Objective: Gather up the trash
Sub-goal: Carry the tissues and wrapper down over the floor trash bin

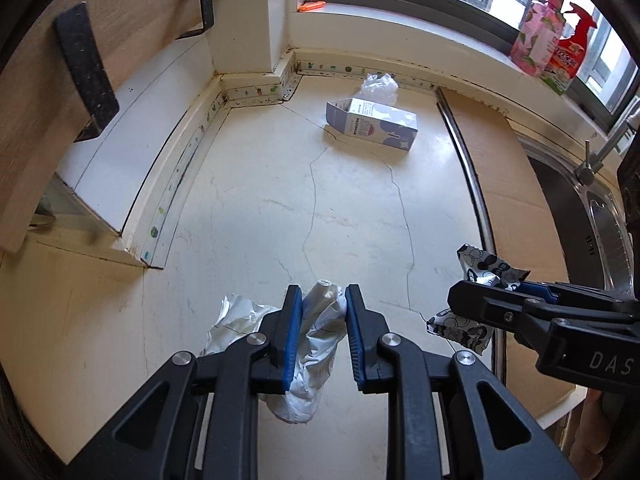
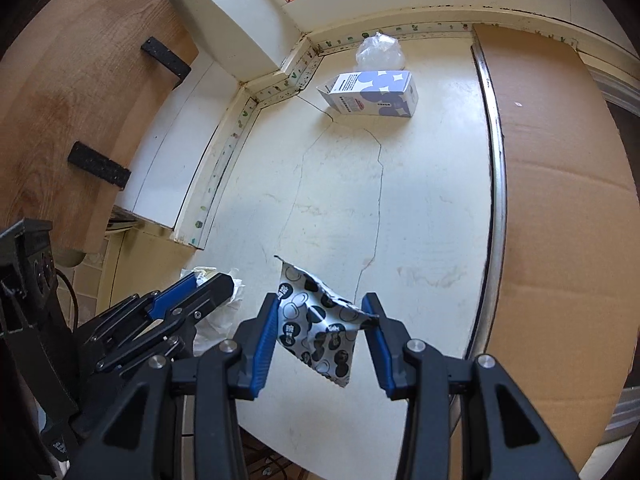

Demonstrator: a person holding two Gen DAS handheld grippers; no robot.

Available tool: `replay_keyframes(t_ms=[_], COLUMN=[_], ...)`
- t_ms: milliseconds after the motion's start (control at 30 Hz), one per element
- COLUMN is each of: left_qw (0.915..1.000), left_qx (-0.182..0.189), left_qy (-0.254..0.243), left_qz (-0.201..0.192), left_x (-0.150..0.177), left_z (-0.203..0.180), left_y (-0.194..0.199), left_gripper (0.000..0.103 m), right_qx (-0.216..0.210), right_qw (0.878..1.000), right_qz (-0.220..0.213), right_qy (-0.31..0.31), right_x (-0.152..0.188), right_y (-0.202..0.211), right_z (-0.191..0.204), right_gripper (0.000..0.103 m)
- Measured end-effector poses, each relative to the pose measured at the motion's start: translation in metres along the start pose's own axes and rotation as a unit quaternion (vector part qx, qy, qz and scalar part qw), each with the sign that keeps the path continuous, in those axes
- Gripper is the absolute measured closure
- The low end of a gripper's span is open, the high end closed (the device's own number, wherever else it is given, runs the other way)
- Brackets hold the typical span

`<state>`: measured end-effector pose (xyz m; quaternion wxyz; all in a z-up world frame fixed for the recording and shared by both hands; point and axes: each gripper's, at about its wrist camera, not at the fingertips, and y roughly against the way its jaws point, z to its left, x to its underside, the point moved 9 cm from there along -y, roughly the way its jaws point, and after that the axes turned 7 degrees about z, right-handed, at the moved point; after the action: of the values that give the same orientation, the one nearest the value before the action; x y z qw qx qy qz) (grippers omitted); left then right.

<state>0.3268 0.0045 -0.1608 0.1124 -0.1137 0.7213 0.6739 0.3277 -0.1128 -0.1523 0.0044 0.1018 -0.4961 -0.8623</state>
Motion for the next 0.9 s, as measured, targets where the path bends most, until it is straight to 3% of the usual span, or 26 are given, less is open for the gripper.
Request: replay_keyframes(t_ms=[433,900], left_qw=[0.9979,0.988], left_qx=[0.061,0.12], left_qy=[-0.022,-0.093], left_qz=[-0.007,0.027], left_x=[0.111,0.205], left_z=[-0.007,-0.037], left_y=[0.061,0.076], left_gripper=[0.084,0.084], right_qx=[0.011,0.02], right_qw=[1.0,0.995], right_qz=[-0.028,-0.043], right_qy=[-0.007,-0.085], right_x=[0.119,0.253], right_y=[0.036,0.04], right_z=[0.028,0.032], right_gripper=[0.061,0.061])
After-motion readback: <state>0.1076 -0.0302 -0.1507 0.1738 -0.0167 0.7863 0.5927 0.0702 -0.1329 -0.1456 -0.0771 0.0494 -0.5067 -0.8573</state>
